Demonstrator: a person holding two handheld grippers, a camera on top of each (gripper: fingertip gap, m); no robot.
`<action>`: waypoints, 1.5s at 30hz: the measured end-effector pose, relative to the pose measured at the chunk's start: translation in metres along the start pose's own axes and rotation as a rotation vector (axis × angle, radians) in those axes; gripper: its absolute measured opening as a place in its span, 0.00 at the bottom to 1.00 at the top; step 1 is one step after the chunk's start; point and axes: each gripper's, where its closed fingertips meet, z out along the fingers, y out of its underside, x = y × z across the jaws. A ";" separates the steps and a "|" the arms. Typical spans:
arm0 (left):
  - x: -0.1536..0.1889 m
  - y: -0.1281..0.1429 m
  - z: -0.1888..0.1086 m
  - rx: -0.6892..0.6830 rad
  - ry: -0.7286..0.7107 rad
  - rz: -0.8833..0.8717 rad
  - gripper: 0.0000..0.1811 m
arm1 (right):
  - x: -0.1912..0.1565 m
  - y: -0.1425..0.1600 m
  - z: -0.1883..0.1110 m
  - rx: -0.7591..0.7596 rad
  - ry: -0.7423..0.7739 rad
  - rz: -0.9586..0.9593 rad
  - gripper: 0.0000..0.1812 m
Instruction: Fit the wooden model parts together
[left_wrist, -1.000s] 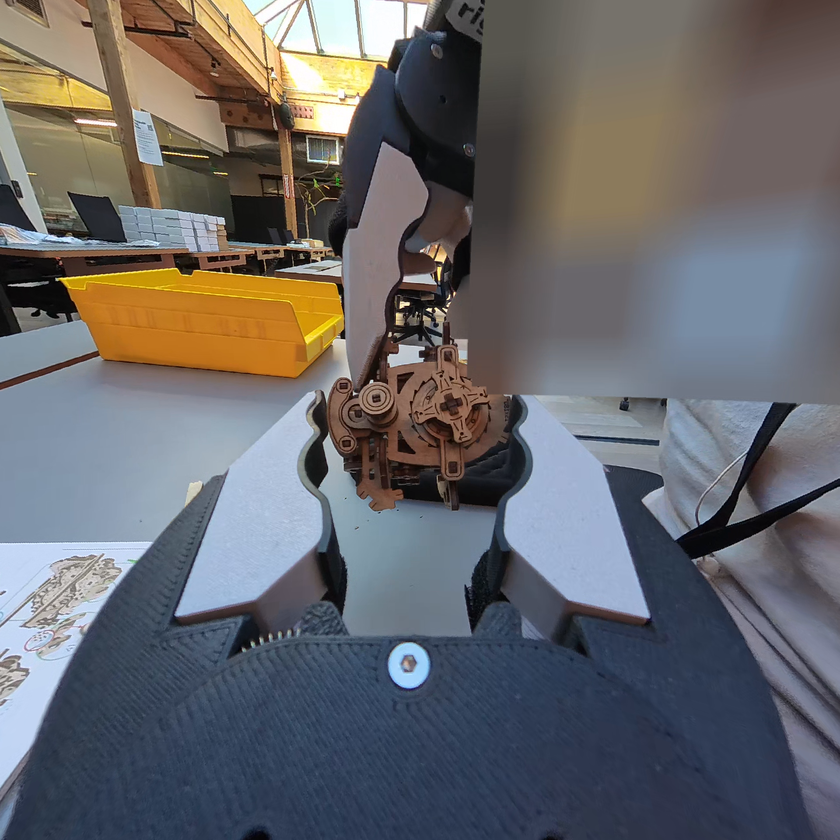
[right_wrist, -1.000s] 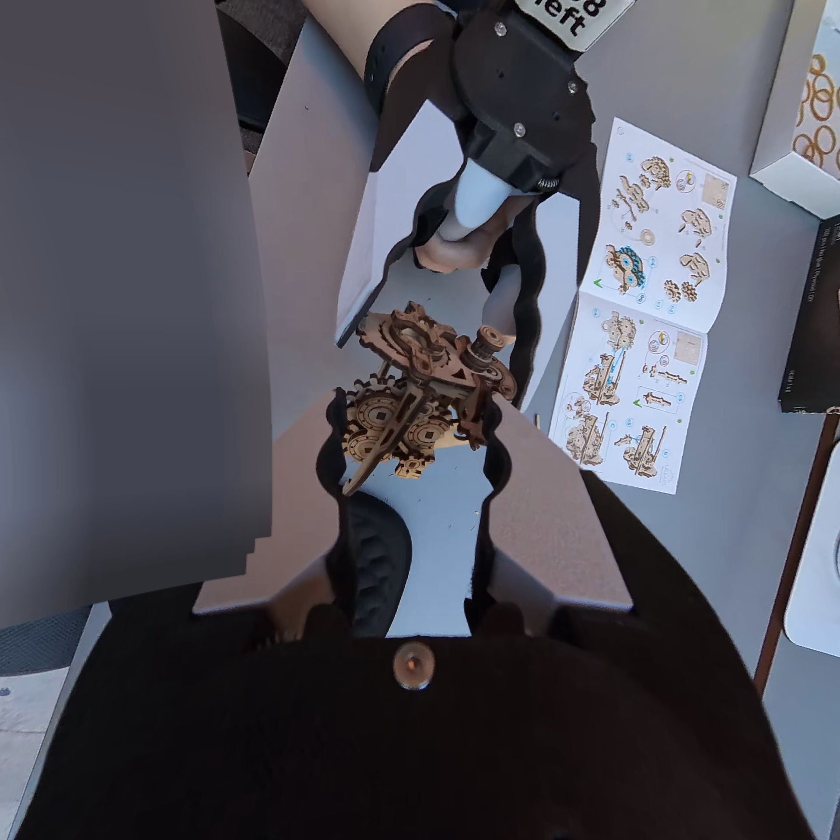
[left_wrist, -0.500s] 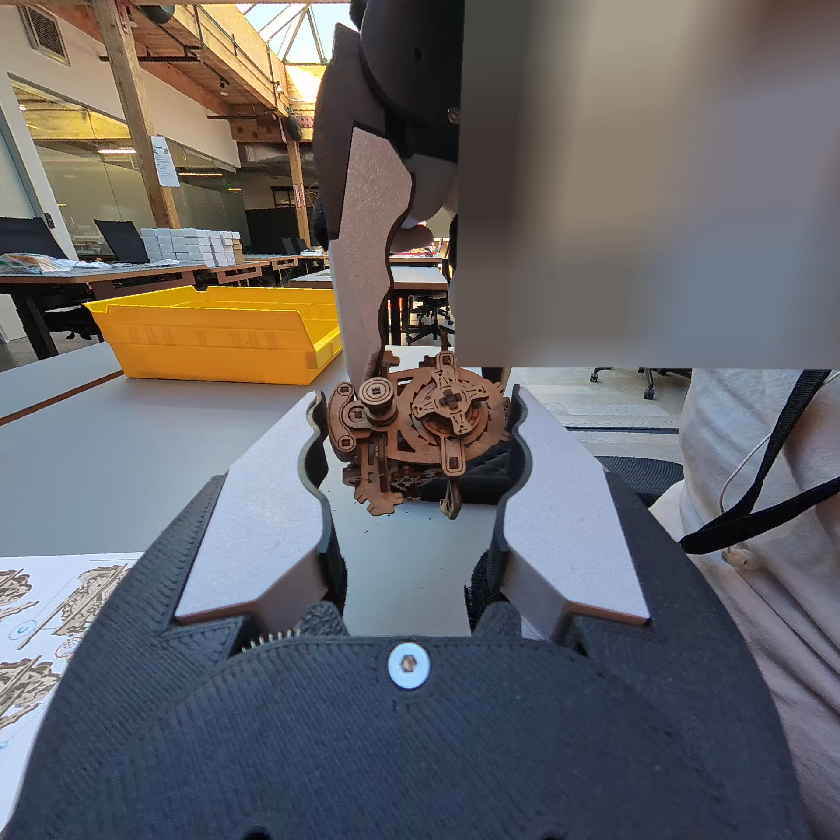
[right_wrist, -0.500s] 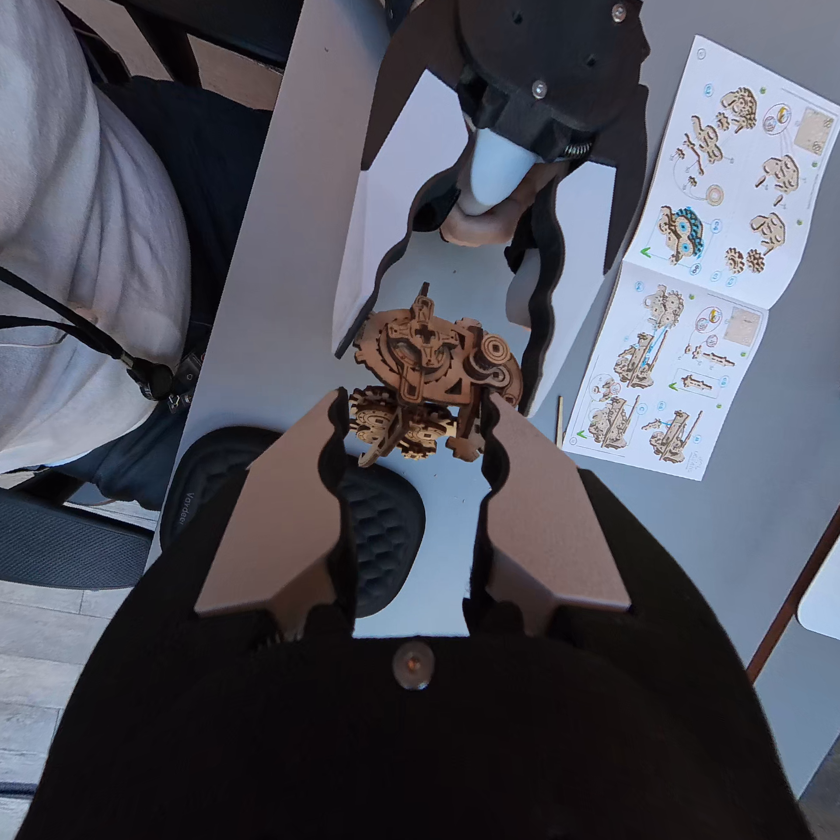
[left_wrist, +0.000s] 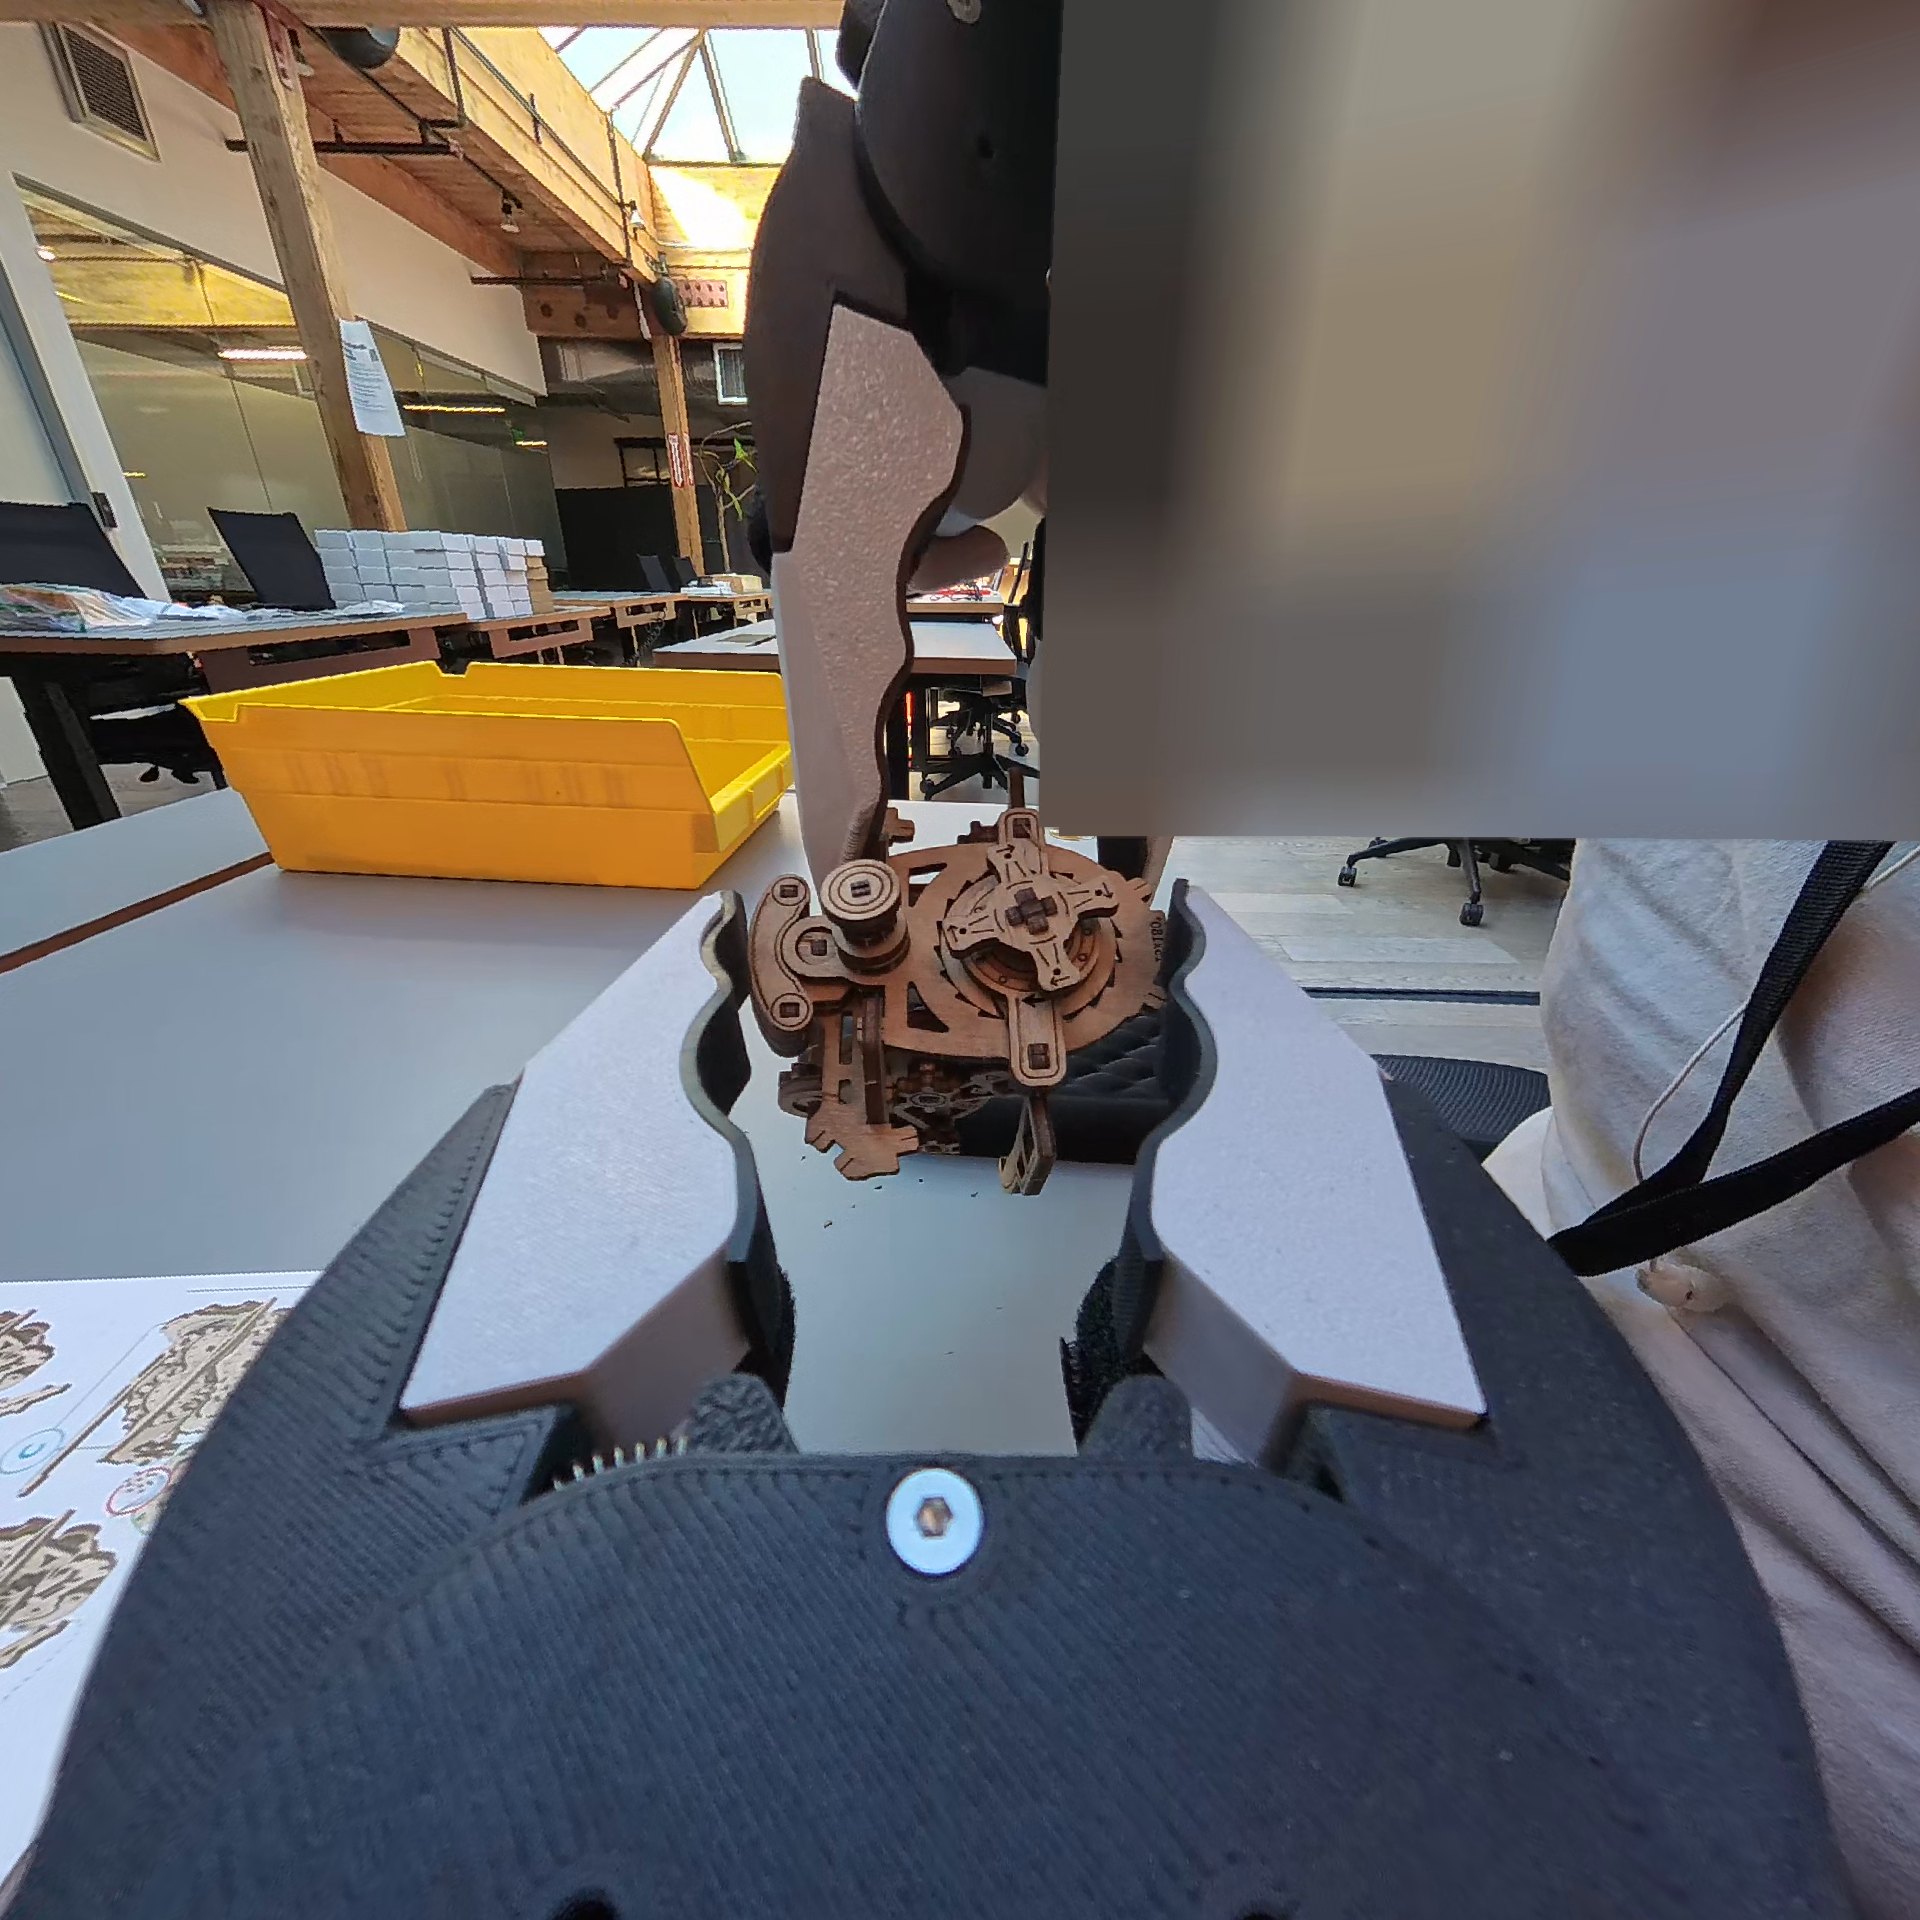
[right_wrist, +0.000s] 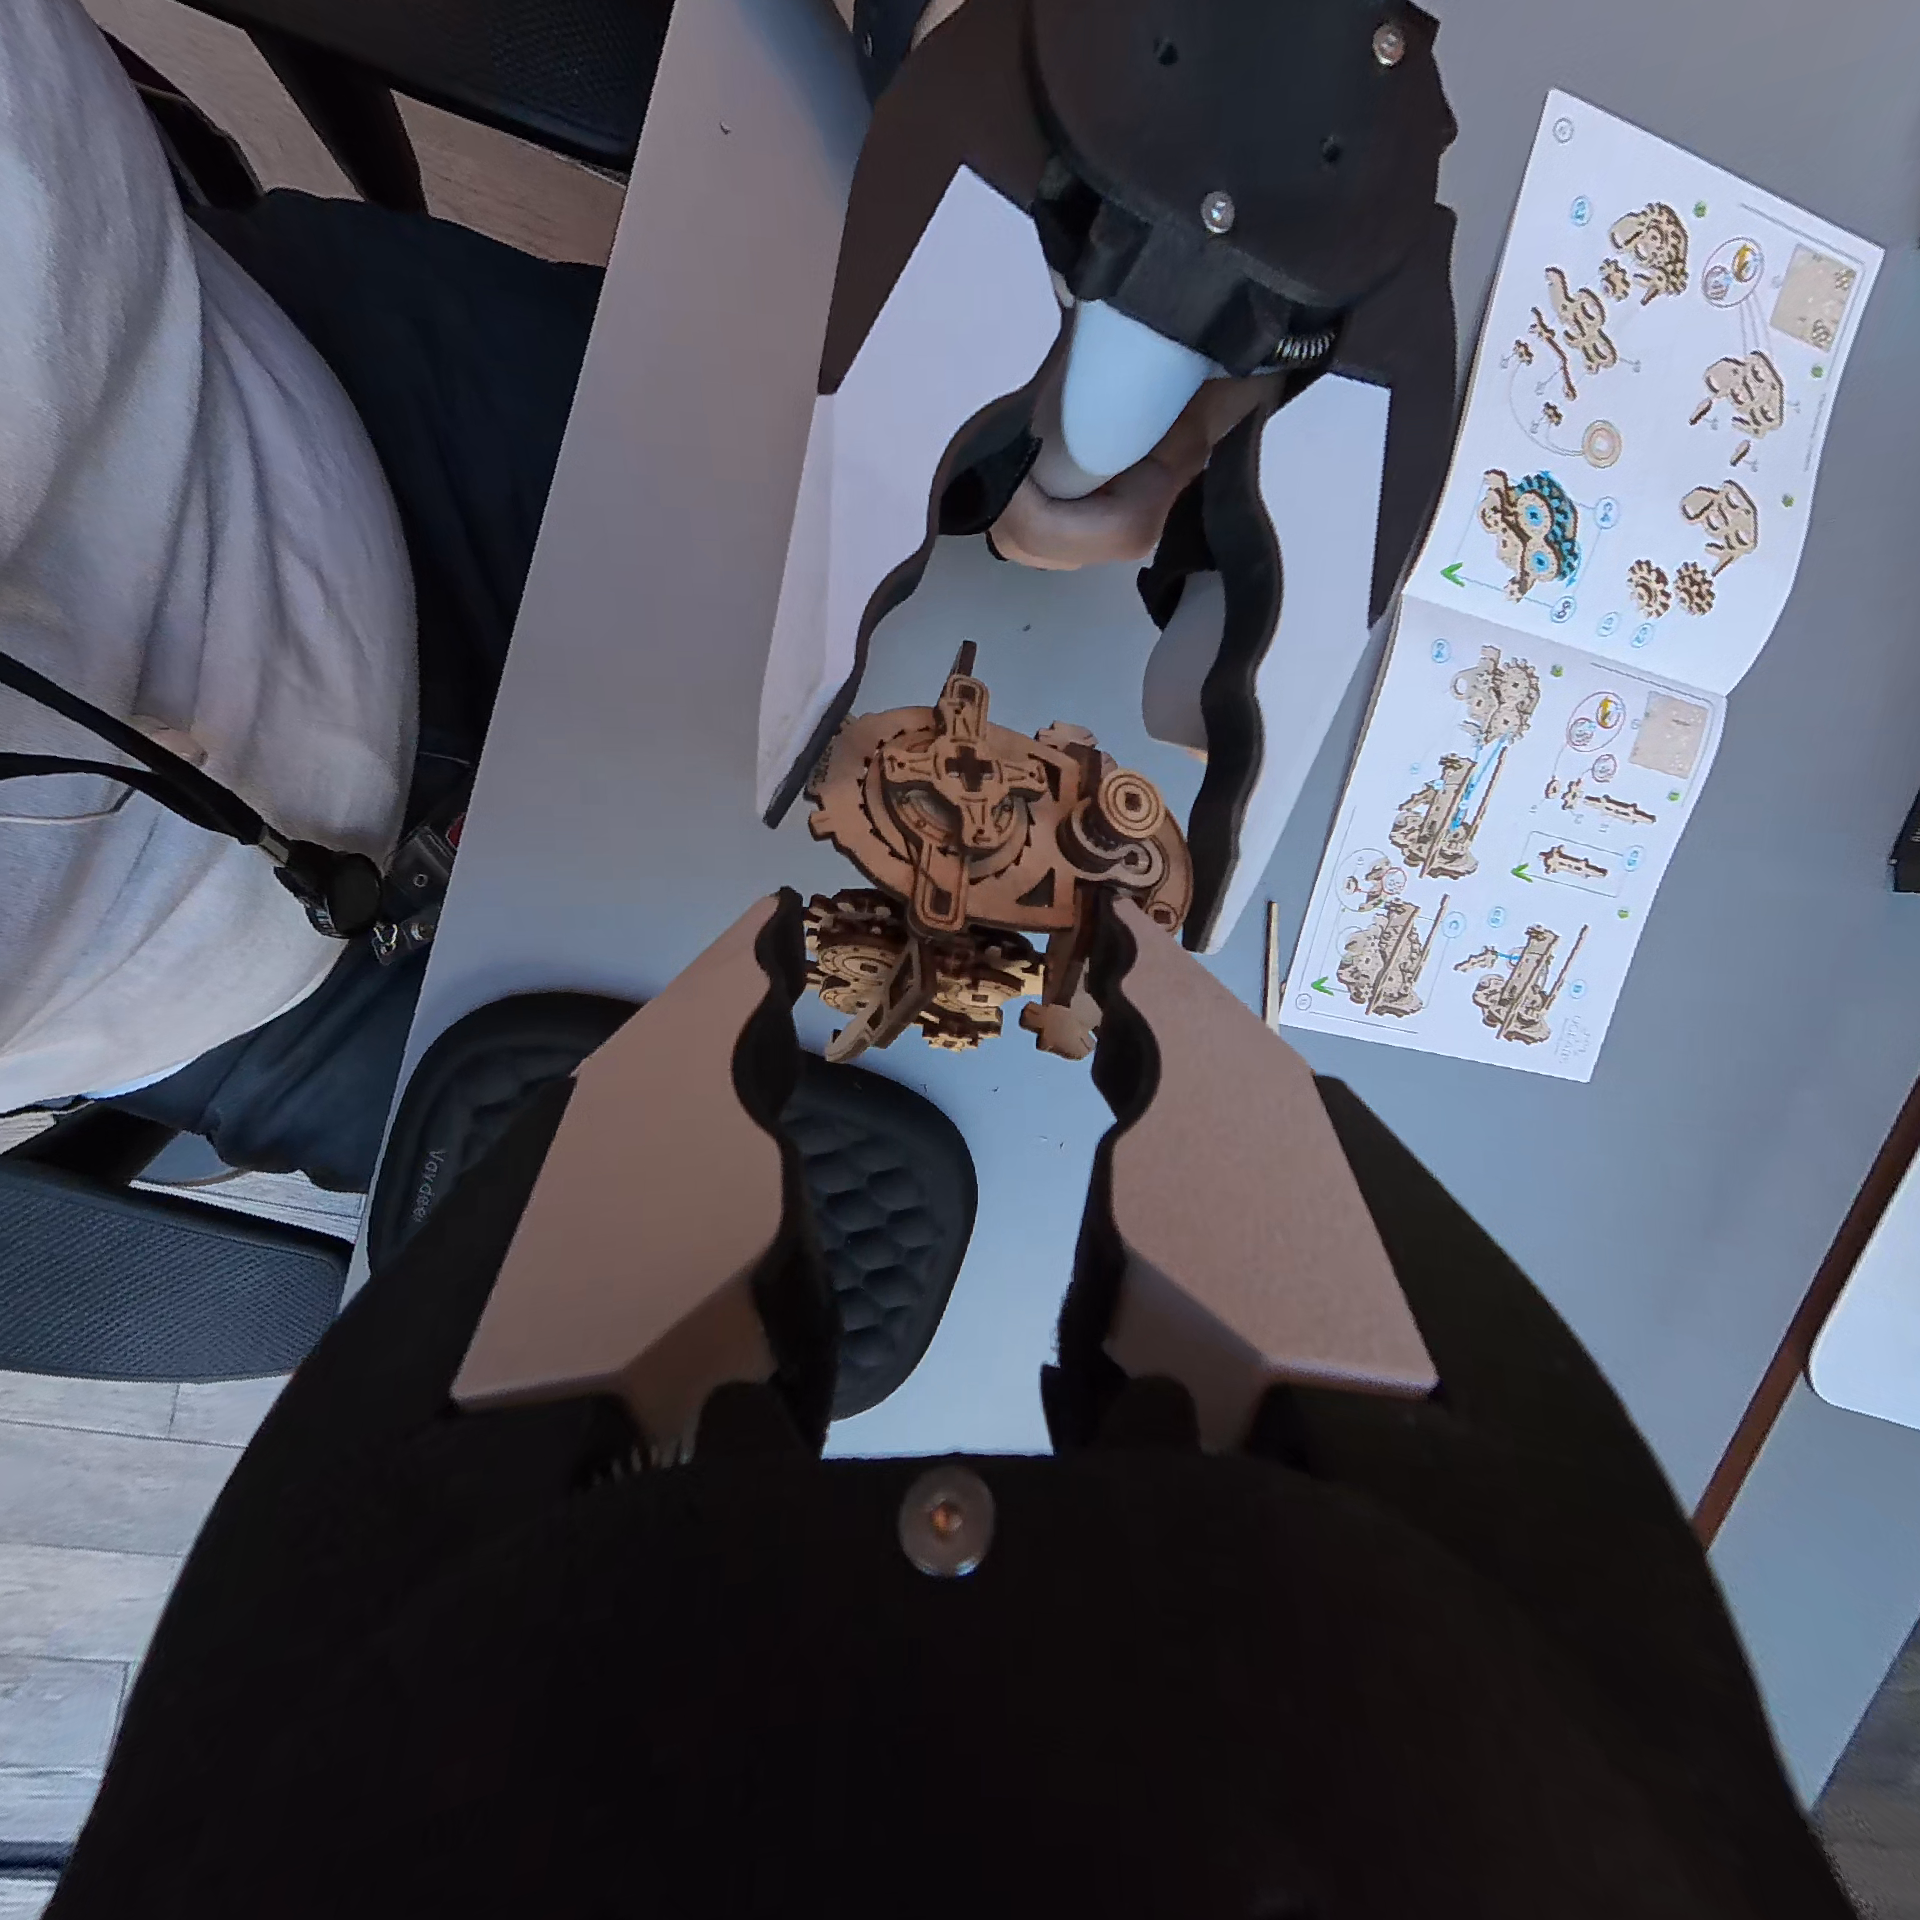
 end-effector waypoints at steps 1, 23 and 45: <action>0.000 -0.001 -0.001 0.003 0.000 -0.001 0.43 | 0.001 -0.001 0.000 0.002 0.007 0.003 0.30; -0.001 -0.010 -0.003 0.060 0.005 -0.030 0.43 | -0.001 -0.004 -0.005 0.044 -0.014 0.029 0.35; -0.003 -0.012 -0.004 0.068 -0.005 -0.042 0.43 | 0.005 -0.005 -0.002 0.075 0.017 0.085 0.32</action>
